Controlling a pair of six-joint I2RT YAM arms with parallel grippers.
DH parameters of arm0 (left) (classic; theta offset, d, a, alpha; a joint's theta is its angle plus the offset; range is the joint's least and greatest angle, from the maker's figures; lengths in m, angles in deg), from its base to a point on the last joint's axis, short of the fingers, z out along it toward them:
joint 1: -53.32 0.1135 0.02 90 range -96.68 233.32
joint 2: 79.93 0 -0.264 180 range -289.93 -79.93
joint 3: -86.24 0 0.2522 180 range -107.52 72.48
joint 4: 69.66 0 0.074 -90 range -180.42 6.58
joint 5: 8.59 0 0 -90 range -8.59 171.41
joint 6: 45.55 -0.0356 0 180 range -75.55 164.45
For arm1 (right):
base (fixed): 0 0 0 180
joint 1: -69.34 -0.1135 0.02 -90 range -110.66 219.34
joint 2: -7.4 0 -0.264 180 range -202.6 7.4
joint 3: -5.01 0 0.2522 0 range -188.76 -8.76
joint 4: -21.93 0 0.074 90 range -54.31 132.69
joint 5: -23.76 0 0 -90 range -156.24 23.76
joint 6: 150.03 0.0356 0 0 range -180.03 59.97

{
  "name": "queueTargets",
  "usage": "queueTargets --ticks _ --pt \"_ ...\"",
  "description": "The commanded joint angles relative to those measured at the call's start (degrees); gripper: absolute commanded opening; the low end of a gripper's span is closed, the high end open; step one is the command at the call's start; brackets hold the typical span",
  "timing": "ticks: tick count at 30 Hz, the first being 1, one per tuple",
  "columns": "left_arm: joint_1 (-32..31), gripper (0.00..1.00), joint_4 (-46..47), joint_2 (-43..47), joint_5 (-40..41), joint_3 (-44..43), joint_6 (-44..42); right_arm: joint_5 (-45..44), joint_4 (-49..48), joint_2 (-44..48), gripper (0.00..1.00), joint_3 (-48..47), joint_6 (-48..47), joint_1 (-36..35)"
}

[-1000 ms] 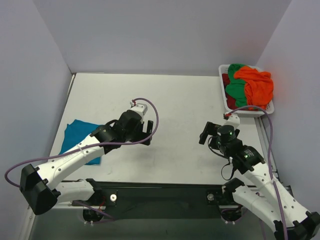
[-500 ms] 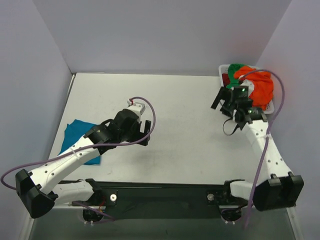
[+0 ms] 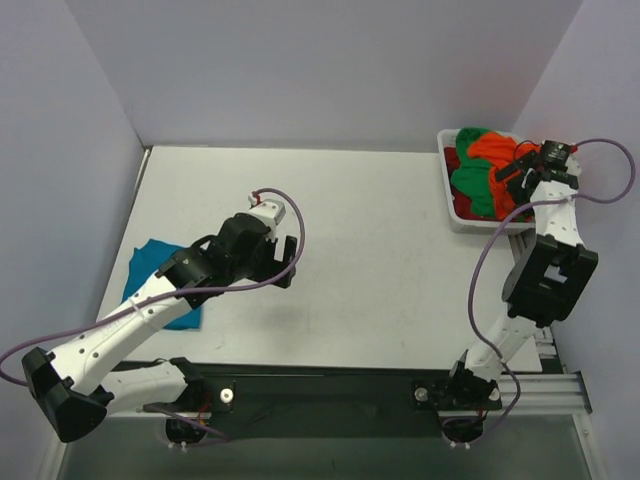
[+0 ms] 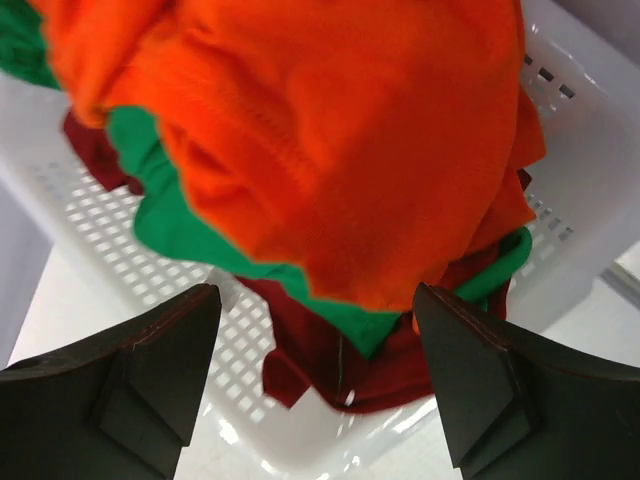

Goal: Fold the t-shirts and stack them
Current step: Grab crumpled tshirt from bin with the right arm

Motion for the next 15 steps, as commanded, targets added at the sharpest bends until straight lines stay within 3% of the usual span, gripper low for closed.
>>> queueTargets --ticks 1,9,15 --pt "0.6 0.97 -0.3 0.6 -0.1 -1.9 -1.6 0.5 -1.5 -3.2 0.81 -2.1 4.7 -0.1" --pt "3.1 0.97 1.7 -0.2 -2.4 0.1 -2.0 -3.3 -6.7 -6.3 0.80 -2.8 4.0 -0.2" --pt "5.3 0.97 3.2 -0.1 -7.0 1.5 -1.9 -4.6 -6.7 -9.5 0.73 -3.5 1.4 -0.1"
